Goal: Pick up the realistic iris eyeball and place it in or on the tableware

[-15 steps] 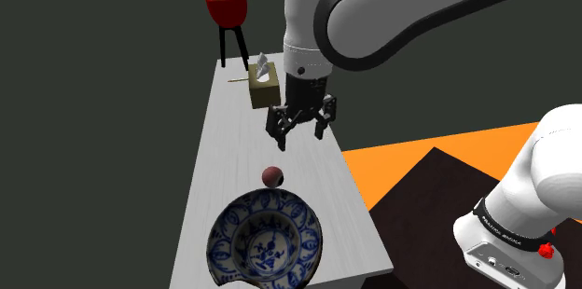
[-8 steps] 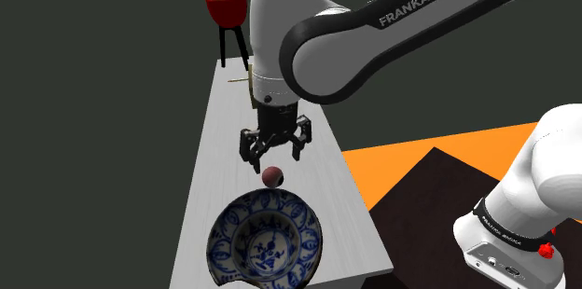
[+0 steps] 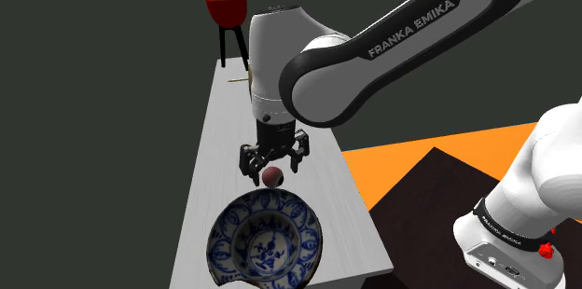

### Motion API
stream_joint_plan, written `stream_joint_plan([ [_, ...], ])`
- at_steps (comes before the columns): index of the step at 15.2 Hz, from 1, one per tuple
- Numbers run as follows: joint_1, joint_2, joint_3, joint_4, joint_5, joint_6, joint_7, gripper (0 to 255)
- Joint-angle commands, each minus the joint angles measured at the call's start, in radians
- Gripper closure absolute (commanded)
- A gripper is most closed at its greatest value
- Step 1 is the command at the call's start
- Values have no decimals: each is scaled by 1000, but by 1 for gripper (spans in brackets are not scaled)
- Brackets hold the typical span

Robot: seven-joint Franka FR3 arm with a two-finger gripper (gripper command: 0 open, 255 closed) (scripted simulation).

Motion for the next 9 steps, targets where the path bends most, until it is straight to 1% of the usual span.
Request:
stream_joint_plan([
  [1, 0, 4, 0, 1, -2, 3, 2, 0],
  [5, 0, 4, 0, 1, -2, 3, 2, 0],
  [6, 0, 4, 0, 1, -2, 3, 2, 255],
  [9, 0, 4, 0, 1, -2, 3, 2, 255],
])
